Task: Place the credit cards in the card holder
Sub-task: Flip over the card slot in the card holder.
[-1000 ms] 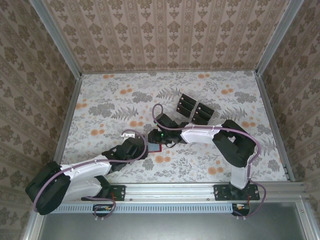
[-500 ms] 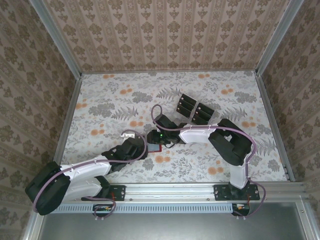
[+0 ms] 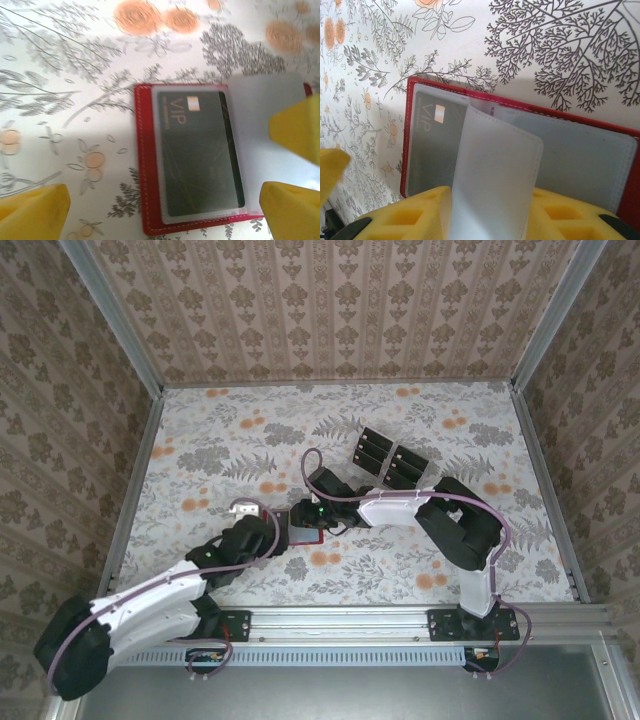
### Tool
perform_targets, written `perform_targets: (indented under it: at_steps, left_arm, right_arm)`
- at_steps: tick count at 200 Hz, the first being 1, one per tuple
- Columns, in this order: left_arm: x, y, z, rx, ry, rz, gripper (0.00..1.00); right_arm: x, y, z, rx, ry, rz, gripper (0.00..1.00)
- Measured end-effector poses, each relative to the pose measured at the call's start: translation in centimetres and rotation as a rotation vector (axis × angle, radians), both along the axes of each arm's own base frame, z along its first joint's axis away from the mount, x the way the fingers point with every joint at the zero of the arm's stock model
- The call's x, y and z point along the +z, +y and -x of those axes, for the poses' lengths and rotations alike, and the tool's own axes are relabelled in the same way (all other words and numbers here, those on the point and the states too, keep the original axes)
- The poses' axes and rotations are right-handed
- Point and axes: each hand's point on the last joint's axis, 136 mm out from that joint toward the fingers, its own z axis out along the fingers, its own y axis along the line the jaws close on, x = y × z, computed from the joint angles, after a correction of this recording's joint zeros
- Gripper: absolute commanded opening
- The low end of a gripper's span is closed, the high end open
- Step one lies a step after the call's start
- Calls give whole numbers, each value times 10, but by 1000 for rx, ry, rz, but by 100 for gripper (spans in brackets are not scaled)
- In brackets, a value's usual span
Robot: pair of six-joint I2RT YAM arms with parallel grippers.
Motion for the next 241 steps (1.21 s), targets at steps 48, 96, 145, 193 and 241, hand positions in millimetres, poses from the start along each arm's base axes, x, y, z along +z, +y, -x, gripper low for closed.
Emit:
perform_targets:
  at_steps: [48, 96, 145, 193, 241]
  left_arm:
    - [33, 20, -5, 75, -58, 47, 100]
    - [36, 33, 1, 102, -56, 47, 100]
    - [46, 37, 5, 114, -87, 83, 100]
    - [44, 40, 7, 121, -75, 82, 100]
    - [34, 40, 7, 119, -37, 49, 100]
  right_arm:
    - [34, 31, -5, 33, -36, -44, 46]
    - [21, 65, -7, 67, -26, -24, 46]
    - [1, 76, -5, 83, -7, -7, 46]
    - [10, 70, -3, 95, -18, -2, 46]
    - [102, 29, -16, 73, -150, -87, 46]
